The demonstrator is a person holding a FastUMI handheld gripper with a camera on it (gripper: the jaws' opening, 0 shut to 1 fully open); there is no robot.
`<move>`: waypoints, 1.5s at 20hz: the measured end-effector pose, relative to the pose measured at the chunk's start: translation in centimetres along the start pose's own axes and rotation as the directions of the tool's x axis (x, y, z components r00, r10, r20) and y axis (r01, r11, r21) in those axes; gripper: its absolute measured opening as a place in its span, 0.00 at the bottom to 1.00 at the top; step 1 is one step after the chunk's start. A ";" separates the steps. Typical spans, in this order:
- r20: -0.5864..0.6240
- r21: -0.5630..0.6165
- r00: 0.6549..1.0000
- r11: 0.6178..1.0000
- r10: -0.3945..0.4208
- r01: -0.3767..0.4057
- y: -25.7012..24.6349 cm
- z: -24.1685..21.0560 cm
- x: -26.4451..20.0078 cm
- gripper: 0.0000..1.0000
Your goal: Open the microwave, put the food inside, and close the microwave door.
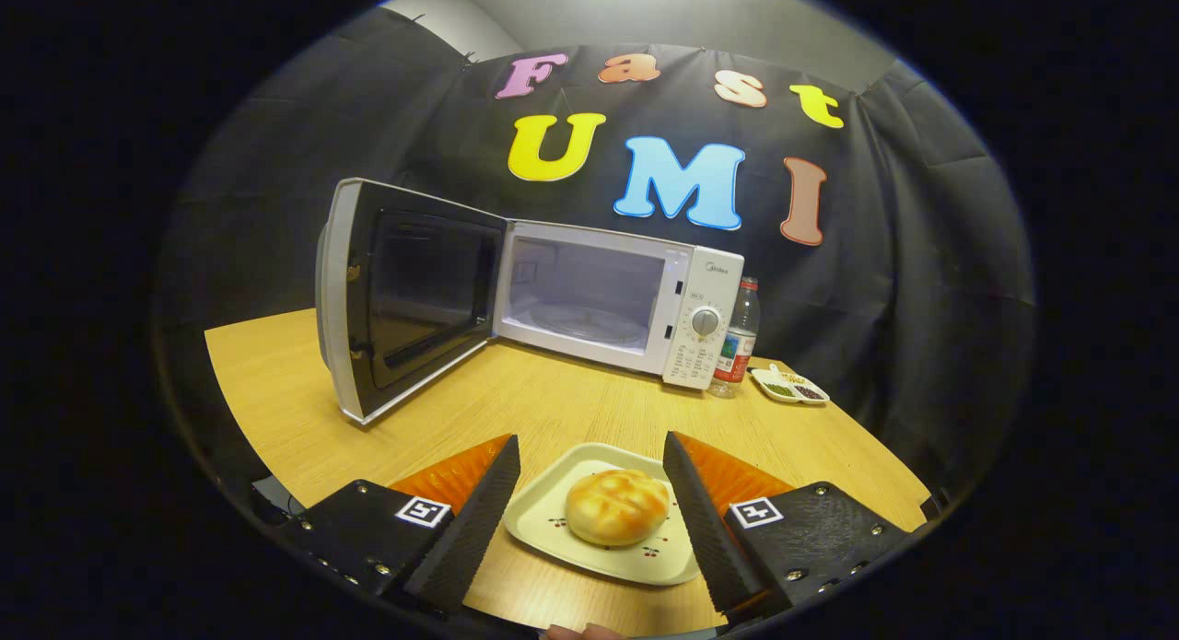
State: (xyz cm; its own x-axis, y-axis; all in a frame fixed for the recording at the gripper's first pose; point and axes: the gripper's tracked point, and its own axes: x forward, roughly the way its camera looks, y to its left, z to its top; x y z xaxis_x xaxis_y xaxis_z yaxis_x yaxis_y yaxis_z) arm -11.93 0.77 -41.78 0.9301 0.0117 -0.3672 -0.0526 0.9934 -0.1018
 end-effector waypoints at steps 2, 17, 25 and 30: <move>-0.020 0.002 1.000 1.000 -0.013 0.013 -0.9 -0.8 0.4 0.95; -0.244 0.161 0.967 0.986 0.070 -0.030 -1.5 -6.2 2.7 0.79; -0.129 0.088 0.989 0.994 0.073 -0.062 -1.2 0.5 3.7 0.77; -0.065 0.120 0.991 0.987 0.119 -0.111 0.4 6.0 5.9 0.77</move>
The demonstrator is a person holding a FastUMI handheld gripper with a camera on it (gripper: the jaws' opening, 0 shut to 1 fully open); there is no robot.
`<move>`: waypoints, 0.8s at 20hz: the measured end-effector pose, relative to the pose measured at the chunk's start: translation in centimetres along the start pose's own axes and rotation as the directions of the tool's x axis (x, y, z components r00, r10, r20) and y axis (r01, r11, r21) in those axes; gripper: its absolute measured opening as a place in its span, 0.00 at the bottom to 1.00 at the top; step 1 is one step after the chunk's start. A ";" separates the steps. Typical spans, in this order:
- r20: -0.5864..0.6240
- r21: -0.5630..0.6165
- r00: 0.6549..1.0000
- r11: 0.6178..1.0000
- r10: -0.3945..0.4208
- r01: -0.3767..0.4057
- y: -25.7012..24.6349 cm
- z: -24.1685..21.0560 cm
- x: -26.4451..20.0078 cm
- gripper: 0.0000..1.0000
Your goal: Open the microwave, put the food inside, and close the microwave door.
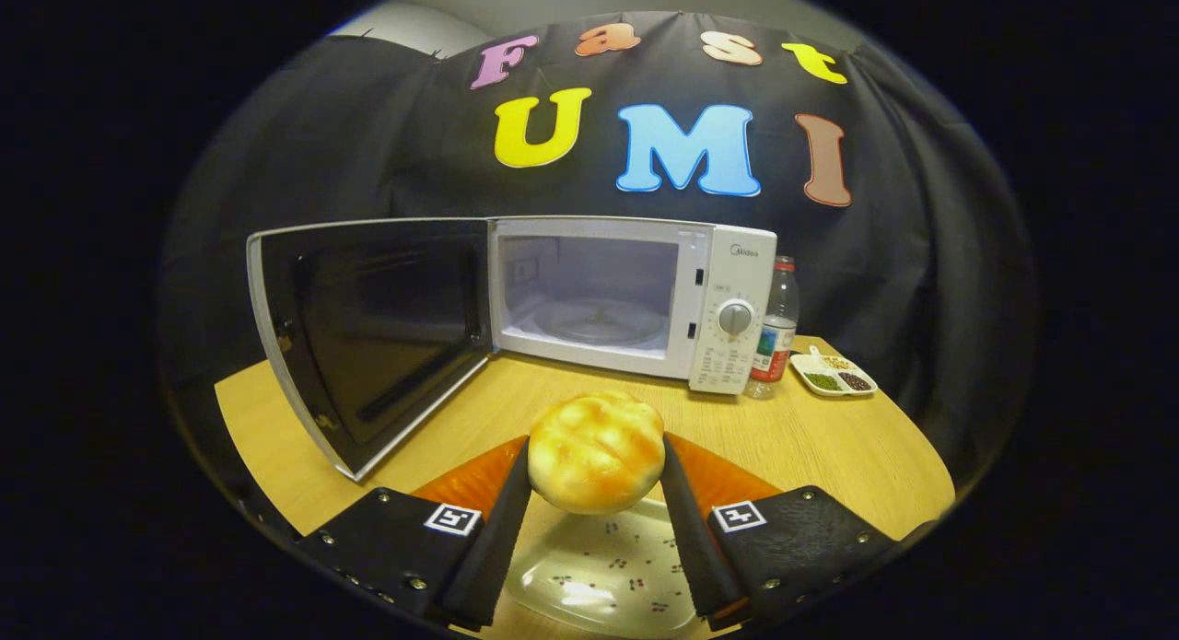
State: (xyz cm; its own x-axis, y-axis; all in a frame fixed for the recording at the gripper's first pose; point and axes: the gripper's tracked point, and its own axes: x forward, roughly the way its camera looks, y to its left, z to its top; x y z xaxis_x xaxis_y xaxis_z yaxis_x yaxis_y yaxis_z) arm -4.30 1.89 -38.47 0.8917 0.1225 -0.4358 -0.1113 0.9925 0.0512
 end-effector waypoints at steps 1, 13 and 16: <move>0.003 0.004 1.000 1.000 0.010 -0.010 0.5 0.9 0.7 0.77; 0.012 -0.006 1.000 1.000 -0.005 0.005 3.7 7.4 7.9 0.77; 0.010 0.010 1.000 1.000 -0.023 0.023 3.9 8.8 10.2 0.77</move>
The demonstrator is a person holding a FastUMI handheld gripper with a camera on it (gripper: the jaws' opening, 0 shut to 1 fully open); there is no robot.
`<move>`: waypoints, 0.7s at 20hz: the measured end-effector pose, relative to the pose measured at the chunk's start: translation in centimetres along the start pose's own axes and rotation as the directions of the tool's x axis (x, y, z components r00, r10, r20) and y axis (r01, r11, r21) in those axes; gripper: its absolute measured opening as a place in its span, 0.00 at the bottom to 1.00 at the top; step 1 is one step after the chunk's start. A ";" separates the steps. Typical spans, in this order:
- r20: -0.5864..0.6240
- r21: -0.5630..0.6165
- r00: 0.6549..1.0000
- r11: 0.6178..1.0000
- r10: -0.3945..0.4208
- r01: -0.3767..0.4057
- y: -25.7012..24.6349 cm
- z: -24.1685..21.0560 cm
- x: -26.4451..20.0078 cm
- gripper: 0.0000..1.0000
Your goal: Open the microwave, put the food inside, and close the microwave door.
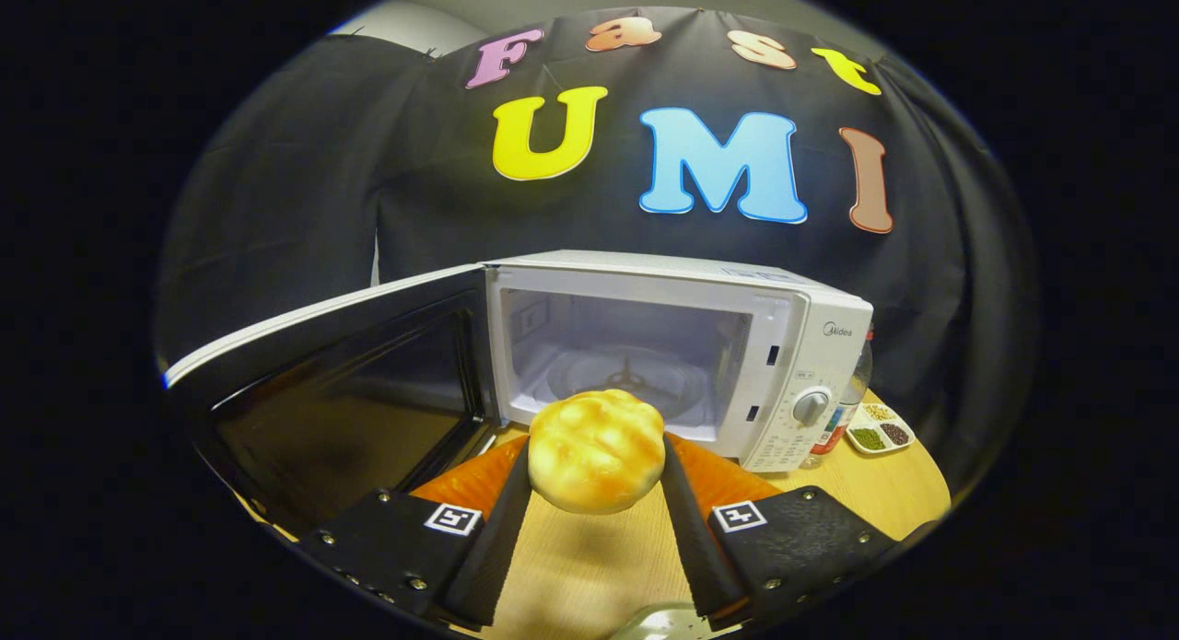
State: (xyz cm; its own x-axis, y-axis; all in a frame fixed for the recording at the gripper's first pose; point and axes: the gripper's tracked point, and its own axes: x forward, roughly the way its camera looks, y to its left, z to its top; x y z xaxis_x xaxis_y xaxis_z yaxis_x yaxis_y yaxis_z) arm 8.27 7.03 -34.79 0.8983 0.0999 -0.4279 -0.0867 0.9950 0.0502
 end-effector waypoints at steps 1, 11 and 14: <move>0.004 0.008 1.000 1.000 -0.005 0.005 0.2 0.6 0.9 0.77; 0.047 0.297 0.999 0.955 -0.005 -0.009 2.9 2.5 11.5 0.77; 0.071 0.391 0.997 0.920 -0.021 -0.009 2.2 1.8 14.2 0.77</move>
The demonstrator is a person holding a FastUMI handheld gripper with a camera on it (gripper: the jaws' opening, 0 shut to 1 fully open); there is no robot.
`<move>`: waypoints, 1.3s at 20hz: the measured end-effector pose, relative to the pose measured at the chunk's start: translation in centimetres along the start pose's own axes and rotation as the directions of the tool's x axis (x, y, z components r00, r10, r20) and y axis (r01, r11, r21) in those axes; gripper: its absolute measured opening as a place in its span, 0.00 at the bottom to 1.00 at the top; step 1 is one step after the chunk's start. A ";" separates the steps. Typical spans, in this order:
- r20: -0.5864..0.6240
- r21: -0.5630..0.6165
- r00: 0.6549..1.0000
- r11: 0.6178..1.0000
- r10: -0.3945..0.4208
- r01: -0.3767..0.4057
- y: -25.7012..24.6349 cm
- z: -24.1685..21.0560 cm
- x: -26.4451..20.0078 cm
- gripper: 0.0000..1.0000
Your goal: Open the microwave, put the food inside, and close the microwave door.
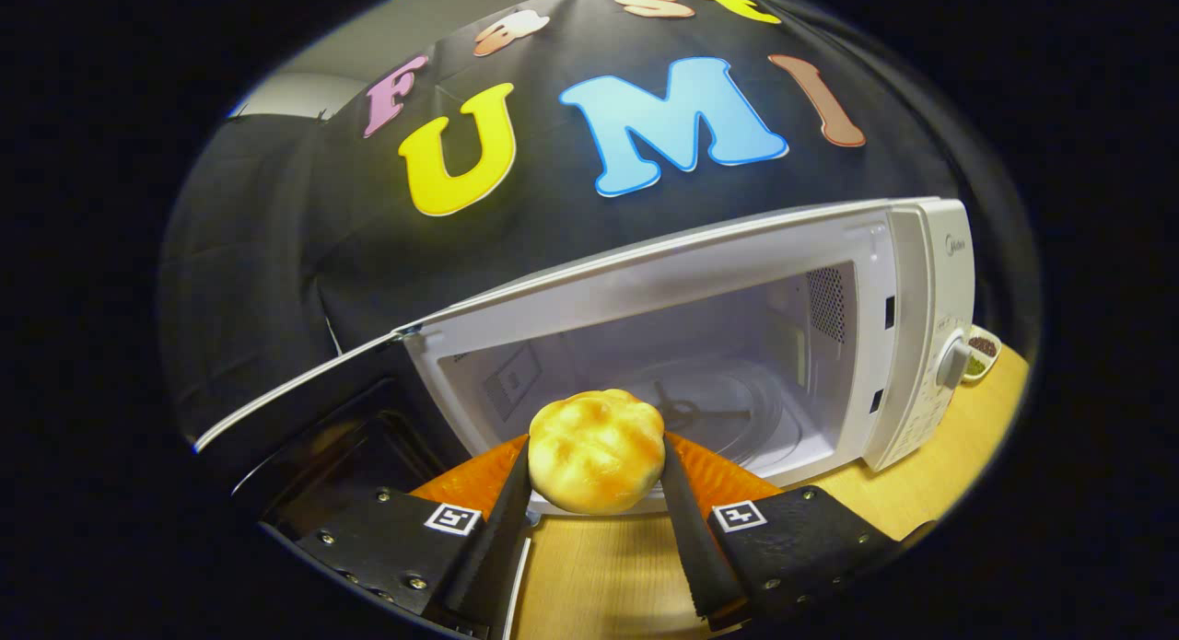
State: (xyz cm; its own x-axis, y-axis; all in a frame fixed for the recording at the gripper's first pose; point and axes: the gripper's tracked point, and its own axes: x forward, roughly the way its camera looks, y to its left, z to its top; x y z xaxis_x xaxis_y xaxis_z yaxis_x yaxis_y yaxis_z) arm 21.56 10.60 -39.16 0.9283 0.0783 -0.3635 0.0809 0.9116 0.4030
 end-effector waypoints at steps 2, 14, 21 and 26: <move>0.018 0.121 1.000 0.992 0.018 -0.021 -0.2 0.0 1.3 0.77; -0.085 0.337 0.995 0.941 0.055 -0.023 -3.1 -2.6 8.2 0.79; -0.052 0.350 0.996 0.935 0.071 -0.048 -3.3 -2.0 8.4 0.88; -0.023 0.385 0.993 0.918 0.115 -0.098 -2.4 -1.5 7.9 0.96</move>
State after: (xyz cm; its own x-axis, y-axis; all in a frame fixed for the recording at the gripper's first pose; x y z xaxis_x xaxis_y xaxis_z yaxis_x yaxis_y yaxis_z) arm 28.16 9.62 -44.30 0.9228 0.1923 -0.3337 0.1231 0.6739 0.7285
